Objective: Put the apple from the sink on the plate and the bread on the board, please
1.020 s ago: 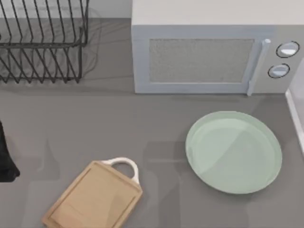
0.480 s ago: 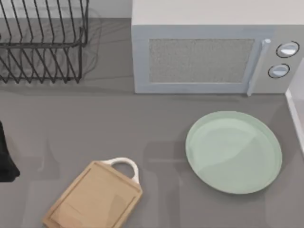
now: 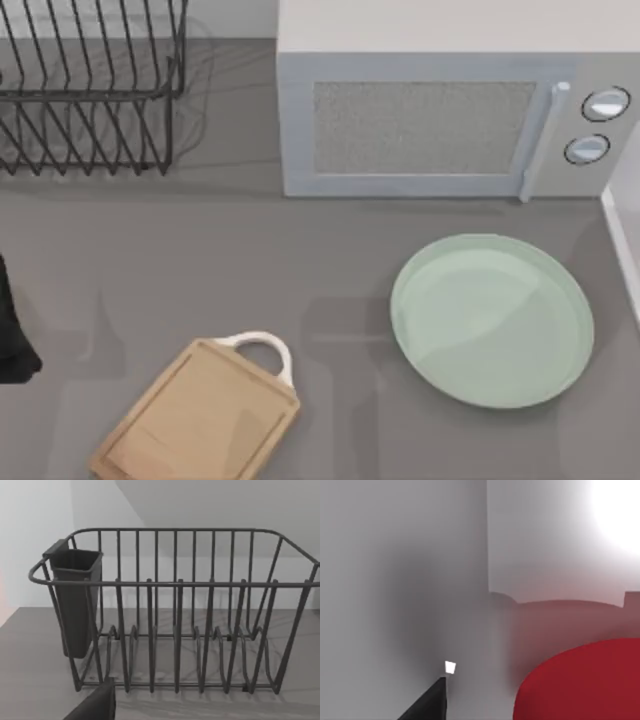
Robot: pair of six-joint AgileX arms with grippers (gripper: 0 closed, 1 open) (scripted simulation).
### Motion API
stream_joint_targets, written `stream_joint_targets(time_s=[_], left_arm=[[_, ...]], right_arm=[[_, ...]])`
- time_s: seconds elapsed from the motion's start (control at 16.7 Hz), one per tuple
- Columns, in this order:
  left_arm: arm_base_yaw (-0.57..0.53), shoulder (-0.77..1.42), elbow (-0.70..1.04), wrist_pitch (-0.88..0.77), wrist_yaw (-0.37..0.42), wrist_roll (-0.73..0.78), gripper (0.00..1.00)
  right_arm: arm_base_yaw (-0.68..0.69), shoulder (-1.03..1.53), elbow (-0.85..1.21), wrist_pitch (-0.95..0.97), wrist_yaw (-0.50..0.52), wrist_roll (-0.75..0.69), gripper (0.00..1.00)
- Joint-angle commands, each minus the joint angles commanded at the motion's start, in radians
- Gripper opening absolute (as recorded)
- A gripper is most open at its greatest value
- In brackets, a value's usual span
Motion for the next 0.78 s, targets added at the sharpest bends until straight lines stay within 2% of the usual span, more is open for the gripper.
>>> stream_joint_targets(time_s=[0.36,0.78], left_arm=[[0.0,0.0,0.0,0.0,0.0,0.0,1.0],[0.0,0.0,0.0,0.0,0.0,0.0,1.0]], right_arm=[[0.0,0.0,0.0,0.0,0.0,0.0,0.02],[0.0,0.0,0.0,0.0,0.0,0.0,0.0]])
